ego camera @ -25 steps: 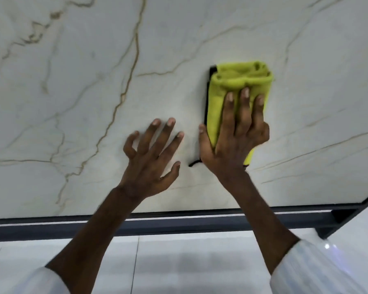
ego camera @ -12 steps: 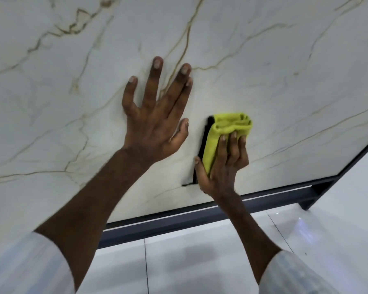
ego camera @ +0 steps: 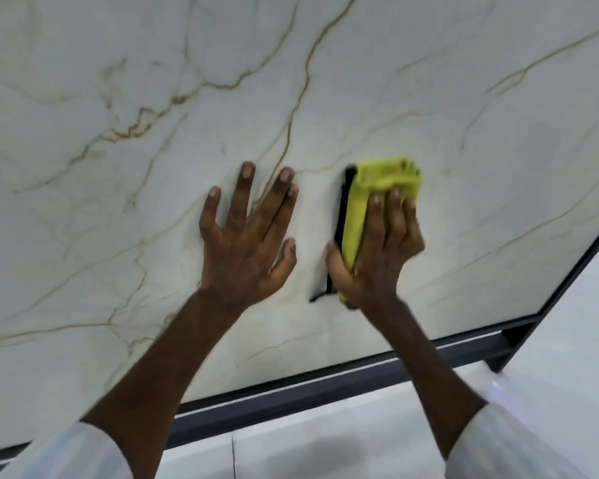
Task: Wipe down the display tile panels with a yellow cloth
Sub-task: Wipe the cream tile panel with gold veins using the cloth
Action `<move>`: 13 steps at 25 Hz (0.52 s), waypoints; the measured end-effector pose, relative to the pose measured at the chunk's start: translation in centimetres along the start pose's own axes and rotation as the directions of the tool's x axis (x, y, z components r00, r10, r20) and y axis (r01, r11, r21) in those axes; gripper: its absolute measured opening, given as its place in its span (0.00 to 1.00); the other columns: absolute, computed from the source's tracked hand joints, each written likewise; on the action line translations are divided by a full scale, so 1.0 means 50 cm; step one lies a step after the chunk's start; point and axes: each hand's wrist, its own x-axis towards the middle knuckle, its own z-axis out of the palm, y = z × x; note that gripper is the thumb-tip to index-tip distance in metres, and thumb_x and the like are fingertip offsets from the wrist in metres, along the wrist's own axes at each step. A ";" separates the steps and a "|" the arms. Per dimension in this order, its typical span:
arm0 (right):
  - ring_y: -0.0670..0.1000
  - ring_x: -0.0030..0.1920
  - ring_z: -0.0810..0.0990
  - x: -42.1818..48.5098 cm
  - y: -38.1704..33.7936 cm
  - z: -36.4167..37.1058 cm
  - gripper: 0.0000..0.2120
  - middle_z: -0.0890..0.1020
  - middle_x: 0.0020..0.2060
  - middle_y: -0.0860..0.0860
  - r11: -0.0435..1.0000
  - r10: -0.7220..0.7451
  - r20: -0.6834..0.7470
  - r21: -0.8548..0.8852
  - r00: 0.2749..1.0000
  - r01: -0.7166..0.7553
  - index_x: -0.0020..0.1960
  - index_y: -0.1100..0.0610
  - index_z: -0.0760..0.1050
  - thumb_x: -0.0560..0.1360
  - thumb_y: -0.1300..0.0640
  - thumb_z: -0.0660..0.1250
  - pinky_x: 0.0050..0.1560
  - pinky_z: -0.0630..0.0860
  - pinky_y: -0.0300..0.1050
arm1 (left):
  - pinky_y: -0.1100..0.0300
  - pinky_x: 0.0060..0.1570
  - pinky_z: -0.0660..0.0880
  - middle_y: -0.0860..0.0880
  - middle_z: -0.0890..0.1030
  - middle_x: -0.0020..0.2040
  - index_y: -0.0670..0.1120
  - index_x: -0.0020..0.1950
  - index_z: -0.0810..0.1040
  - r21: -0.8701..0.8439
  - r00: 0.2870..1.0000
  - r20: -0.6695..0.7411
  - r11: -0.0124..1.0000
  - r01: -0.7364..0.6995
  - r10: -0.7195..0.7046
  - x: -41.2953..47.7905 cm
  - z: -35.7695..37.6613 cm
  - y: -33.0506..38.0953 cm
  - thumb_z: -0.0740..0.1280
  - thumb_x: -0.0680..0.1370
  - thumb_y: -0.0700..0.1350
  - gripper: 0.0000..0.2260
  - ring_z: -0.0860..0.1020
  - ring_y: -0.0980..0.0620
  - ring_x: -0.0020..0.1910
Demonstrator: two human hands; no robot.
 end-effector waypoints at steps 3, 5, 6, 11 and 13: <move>0.66 0.78 0.64 0.195 -0.007 -0.005 0.36 0.67 0.77 0.63 0.998 0.029 -0.114 -0.054 0.993 -0.035 0.79 0.59 0.63 0.77 0.43 0.67 0.72 0.61 0.58 | 0.35 0.77 0.51 0.46 0.62 0.83 0.44 0.84 0.61 0.035 1.000 0.014 0.999 -0.011 0.011 -0.004 0.001 -0.001 0.59 0.82 0.54 0.31 0.55 0.37 0.83; 0.66 0.78 0.64 0.173 -0.003 -0.002 0.36 0.66 0.79 0.62 0.993 -0.006 -0.098 -0.117 0.995 -0.005 0.81 0.58 0.61 0.79 0.42 0.64 0.69 0.64 0.62 | 0.35 0.77 0.52 0.46 0.63 0.83 0.44 0.83 0.61 0.043 1.000 0.018 0.999 -0.027 0.026 -0.002 0.004 -0.003 0.60 0.81 0.54 0.31 0.56 0.36 0.83; 0.66 0.79 0.63 0.130 -0.001 0.001 0.36 0.65 0.79 0.61 0.990 -0.028 -0.062 -0.139 0.998 0.019 0.82 0.57 0.59 0.80 0.42 0.63 0.68 0.65 0.64 | 0.35 0.76 0.52 0.46 0.62 0.83 0.44 0.83 0.61 0.044 0.999 0.033 0.998 -0.032 0.031 -0.002 0.000 -0.006 0.61 0.81 0.54 0.32 0.56 0.36 0.83; 0.64 0.79 0.59 0.061 0.007 -0.007 0.38 0.59 0.81 0.56 0.993 -0.047 0.051 -0.109 0.998 0.052 0.83 0.53 0.55 0.79 0.41 0.63 0.62 0.68 0.67 | 0.40 0.71 0.57 0.46 0.63 0.83 0.48 0.81 0.67 -0.112 0.988 0.049 0.984 -0.141 0.147 0.094 -0.087 -0.055 0.64 0.78 0.60 0.33 0.60 0.40 0.81; 0.65 0.79 0.61 0.184 -0.006 -0.012 0.39 0.62 0.81 0.58 0.994 -0.060 0.006 -0.089 0.998 0.061 0.83 0.54 0.57 0.77 0.42 0.65 0.65 0.67 0.66 | 0.42 0.72 0.55 0.45 0.62 0.83 0.49 0.81 0.67 -0.078 0.992 -0.061 0.990 -0.117 0.112 0.230 -0.124 -0.117 0.62 0.79 0.60 0.32 0.60 0.42 0.81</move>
